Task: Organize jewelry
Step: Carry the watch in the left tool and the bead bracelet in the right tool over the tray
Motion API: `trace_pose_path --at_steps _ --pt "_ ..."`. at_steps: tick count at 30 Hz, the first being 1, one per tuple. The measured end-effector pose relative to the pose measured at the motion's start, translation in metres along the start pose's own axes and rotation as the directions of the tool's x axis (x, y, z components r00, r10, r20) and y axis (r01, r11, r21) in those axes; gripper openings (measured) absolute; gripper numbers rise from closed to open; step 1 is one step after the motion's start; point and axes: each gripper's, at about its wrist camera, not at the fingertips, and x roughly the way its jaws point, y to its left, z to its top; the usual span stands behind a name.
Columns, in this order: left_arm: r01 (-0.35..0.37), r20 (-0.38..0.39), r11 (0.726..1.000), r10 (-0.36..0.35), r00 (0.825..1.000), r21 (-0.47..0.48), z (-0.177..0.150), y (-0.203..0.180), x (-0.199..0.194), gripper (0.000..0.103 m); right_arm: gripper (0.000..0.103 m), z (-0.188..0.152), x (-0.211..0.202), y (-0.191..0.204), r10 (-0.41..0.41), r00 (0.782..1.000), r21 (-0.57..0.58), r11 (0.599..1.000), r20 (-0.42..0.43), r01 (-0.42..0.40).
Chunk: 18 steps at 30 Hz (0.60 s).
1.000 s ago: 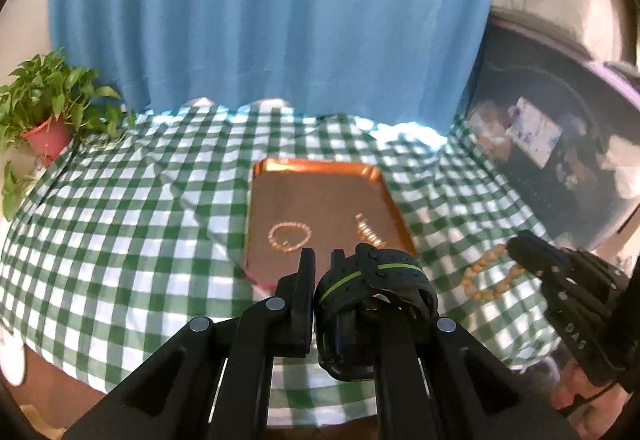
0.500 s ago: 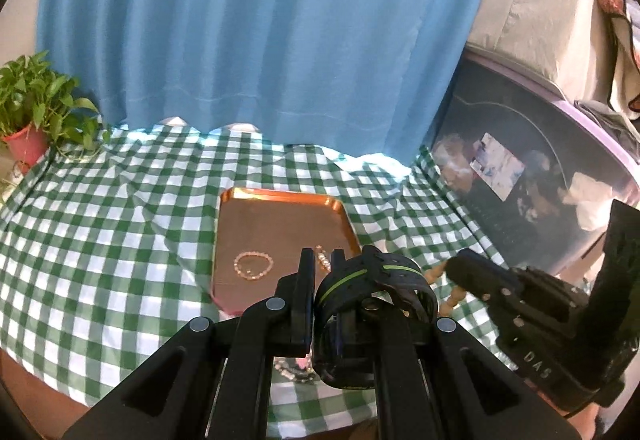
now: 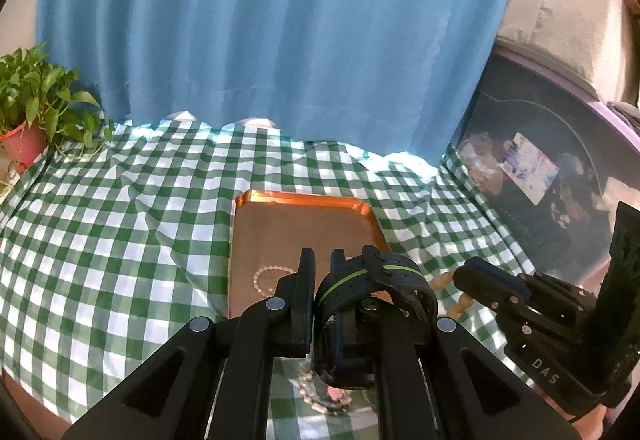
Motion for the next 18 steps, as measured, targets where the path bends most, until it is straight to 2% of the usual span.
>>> trace_pose_path --at_steps 13,18 --pt "0.008 -0.076 0.998 -0.013 0.997 -0.065 0.003 0.021 0.099 0.008 0.011 0.000 0.080 -0.023 0.038 0.998 0.068 0.997 -0.054 -0.035" --pt "0.005 -0.108 0.998 -0.012 0.994 -0.061 0.003 0.026 0.134 0.008 0.011 0.003 0.110 -0.030 0.064 0.996 0.089 0.994 -0.061 -0.058"
